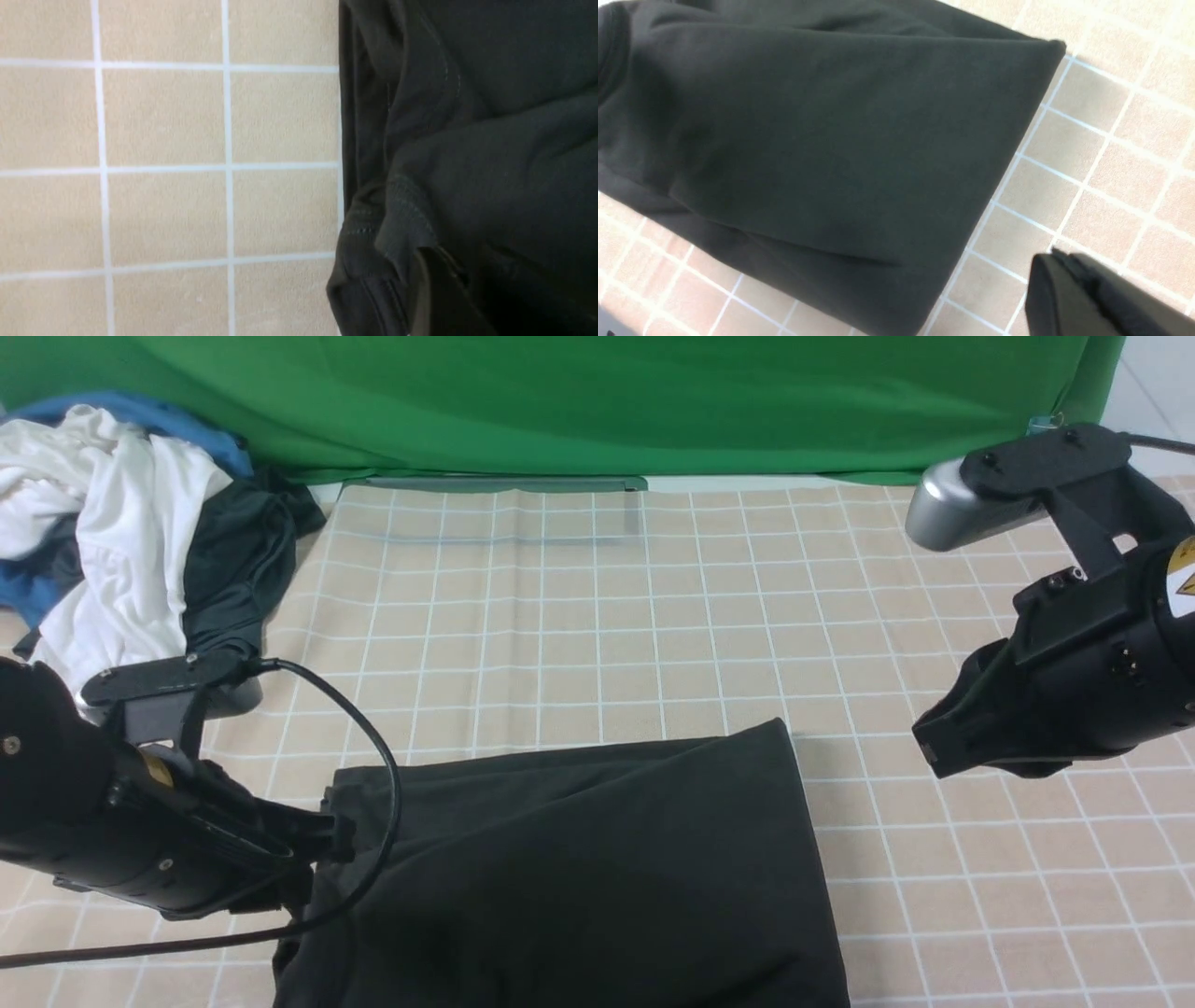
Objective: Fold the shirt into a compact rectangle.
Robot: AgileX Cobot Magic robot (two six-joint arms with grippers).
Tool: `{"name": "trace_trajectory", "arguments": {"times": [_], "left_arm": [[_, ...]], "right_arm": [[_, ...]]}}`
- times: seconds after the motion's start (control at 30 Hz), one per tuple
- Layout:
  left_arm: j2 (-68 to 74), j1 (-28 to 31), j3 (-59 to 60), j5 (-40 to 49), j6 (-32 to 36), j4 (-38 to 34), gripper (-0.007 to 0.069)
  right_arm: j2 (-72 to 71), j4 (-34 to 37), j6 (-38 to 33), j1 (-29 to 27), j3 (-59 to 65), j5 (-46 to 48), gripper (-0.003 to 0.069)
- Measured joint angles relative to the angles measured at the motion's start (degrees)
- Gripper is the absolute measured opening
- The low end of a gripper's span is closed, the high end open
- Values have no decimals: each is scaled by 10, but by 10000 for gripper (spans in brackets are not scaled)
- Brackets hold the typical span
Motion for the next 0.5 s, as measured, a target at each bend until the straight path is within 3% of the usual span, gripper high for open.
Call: {"name": "trace_trajectory", "arguments": {"times": [0.2,0.3,0.4,0.5], "left_arm": [[31,0,0,-19,2,0,362],[64,0,0,-20,2,0,414],[88,0,0,-21,4,-2,393],[94,0,0,-23,21,-2,255]], "right_arm": [[0,0,2,0,0,0,34],[0,0,3,0,0,0,34],[0,0,6,0,0,0,34],[0,0,6,0,0,0,34]]}}
